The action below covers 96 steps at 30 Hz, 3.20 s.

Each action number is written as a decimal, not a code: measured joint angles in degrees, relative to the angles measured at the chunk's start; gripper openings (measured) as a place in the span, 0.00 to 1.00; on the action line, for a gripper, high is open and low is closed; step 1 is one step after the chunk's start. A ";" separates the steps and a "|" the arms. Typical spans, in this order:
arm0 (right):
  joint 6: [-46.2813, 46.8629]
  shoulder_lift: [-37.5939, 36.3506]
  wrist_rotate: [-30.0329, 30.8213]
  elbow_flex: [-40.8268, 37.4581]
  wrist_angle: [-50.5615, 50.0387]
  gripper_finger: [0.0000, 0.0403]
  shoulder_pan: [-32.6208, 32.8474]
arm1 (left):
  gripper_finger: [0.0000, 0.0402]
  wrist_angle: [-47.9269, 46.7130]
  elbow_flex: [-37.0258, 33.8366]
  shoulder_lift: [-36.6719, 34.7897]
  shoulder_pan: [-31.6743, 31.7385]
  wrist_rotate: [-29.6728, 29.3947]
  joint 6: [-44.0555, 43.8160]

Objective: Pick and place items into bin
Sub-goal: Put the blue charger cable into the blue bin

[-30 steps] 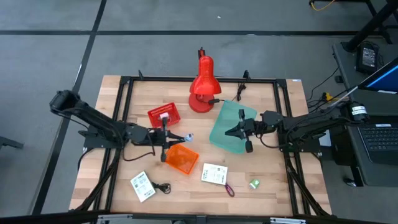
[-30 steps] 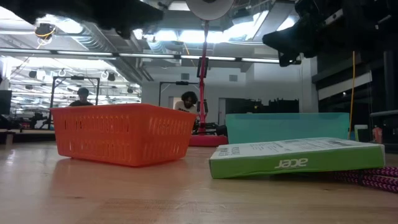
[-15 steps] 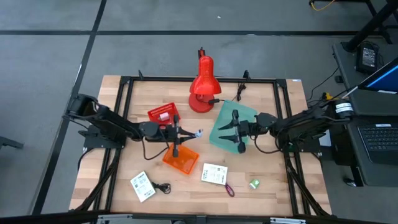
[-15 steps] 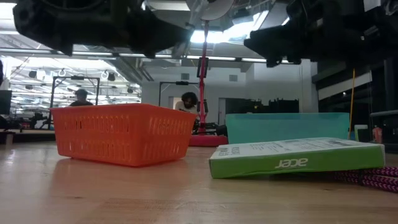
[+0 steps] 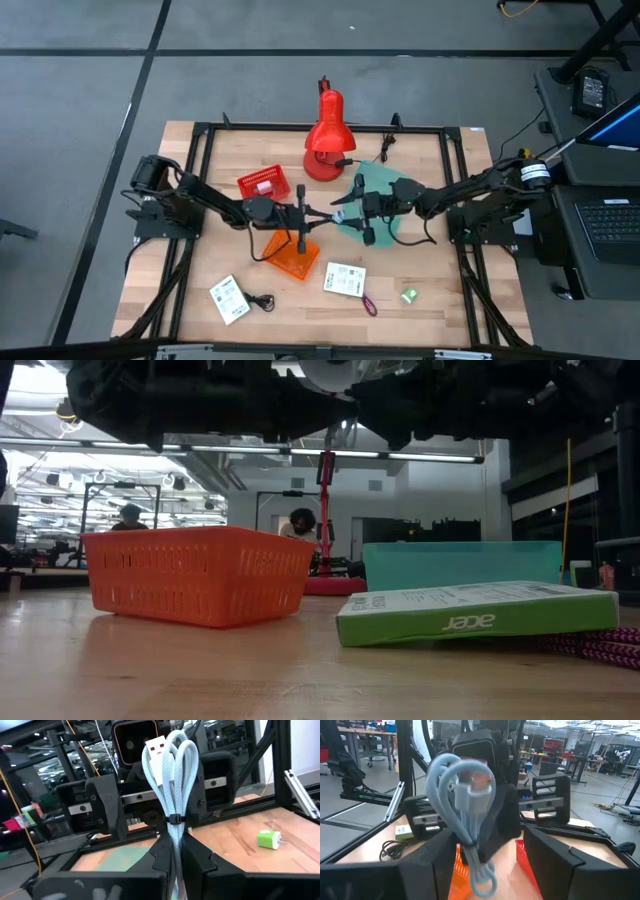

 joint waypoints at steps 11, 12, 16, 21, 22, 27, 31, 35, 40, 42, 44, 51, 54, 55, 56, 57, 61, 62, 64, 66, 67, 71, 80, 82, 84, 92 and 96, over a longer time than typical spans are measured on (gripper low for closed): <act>0.22 0.15 0.24 0.26 0.65 0.51 -0.04 | 0.04 -0.34 0.09 0.00 0.61 -1.52 0.37; 0.24 0.15 -0.02 0.26 0.75 0.49 -0.07 | 0.04 -0.33 0.09 0.00 0.71 -1.52 0.38; 0.26 0.13 -0.76 0.30 0.96 0.42 -0.04 | 0.04 -0.53 0.09 0.02 1.46 -1.63 0.16; 0.26 0.11 -0.74 0.30 0.93 0.32 -0.05 | 0.04 -0.52 0.09 0.02 2.66 -1.50 -0.06; 0.26 0.11 -0.74 0.30 0.93 0.30 -0.09 | 0.04 -0.55 0.09 0.02 2.87 -1.47 -0.09; 0.25 0.09 -0.50 0.30 0.85 0.15 -0.11 | 0.04 -0.77 0.09 0.02 3.17 -1.09 -0.11; 0.24 0.04 -0.53 0.30 0.23 0.03 -0.11 | 0.06 -1.31 0.07 0.02 3.15 -0.46 -0.24; 0.45 0.04 -0.61 0.30 0.01 0.04 -0.09 | 0.13 -1.86 0.07 0.02 3.17 -0.18 -0.22; 0.44 0.04 -0.96 0.30 -0.09 0.02 -0.04 | 0.23 -2.43 0.07 -0.37 2.61 -1.40 0.06; 0.46 0.04 -0.94 0.32 -0.11 0.02 -0.07 | 0.26 -2.70 0.07 -0.76 2.25 -2.40 0.47; 0.46 0.04 -0.94 0.30 -0.56 0.02 -0.07 | 0.28 -3.96 0.04 -1.60 1.81 -3.40 1.26; 0.42 -1.28 -0.96 0.30 -3.84 0.02 -0.13 | 0.28 -14.10 0.04 -6.84 -0.40 -7.42 2.41; 0.36 -3.15 -0.92 0.26 -6.02 0.02 -0.20 | 0.24 -19.30 0.04 -9.94 -1.41 -9.01 2.10; 0.33 -3.87 -0.90 0.26 -6.67 0.02 -0.17 | 0.22 -20.74 0.04 -10.78 -1.80 -8.99 2.08; 0.36 -4.70 -0.88 0.26 -7.76 0.02 -0.17 | 0.21 -22.22 0.02 -11.62 -2.26 -9.01 2.08; 0.39 -5.67 -0.85 0.26 -9.35 0.02 -0.19 | 0.19 -23.43 -0.06 -12.44 -2.73 -8.98 2.07; 0.37 -9.44 1.47 0.26 -15.99 0.02 -0.17 | 0.09 -24.03 -2.96 -16.04 -4.13 -8.87 2.29; 0.46 -10.42 2.65 0.26 -17.45 0.02 -0.17 | 0.07 -24.07 -4.04 -16.98 -4.34 -8.89 1.95; 0.73 -12.15 4.99 0.19 -20.12 0.02 -0.20 | 0.02 -23.99 -6.40 -19.36 -4.46 -8.91 0.89; 1.73 -13.71 6.79 -1.15 -20.60 0.02 -0.20 | 0.01 -22.95 -8.71 -21.46 -4.46 -8.93 -0.89; 2.14 -14.34 7.63 -1.97 -20.56 0.02 -0.20 | 0.01 -22.35 -9.99 -22.60 -4.44 -8.92 -1.66; 3.93 -16.89 13.22 -5.70 -20.91 0.02 -0.20 | 0.01 -20.38 -13.91 -25.86 -4.44 -9.16 -3.49; 14.80 -22.64 21.53 -9.14 -26.62 0.02 -0.51 | 0.01 -18.82 -16.44 -27.59 -4.39 -9.39 -4.16; 17.39 -23.10 23.48 -9.14 -29.23 0.02 -0.95 | 0.01 -18.70 -16.44 -27.56 -4.33 -9.41 -4.15; 20.28 -23.33 24.12 -9.16 -32.16 0.02 -1.96 | 0.00 -18.71 -16.44 -27.54 -4.33 -9.60 -4.15; 30.52 -23.80 14.40 -8.75 -35.81 0.01 -7.91 | 0.01 -18.75 -16.44 -27.54 -4.31 -9.74 -4.15; 33.45 -23.80 9.89 -7.39 -40.39 0.01 -10.75 | 0.00 -18.93 -16.44 -27.52 -4.33 -9.74 -4.15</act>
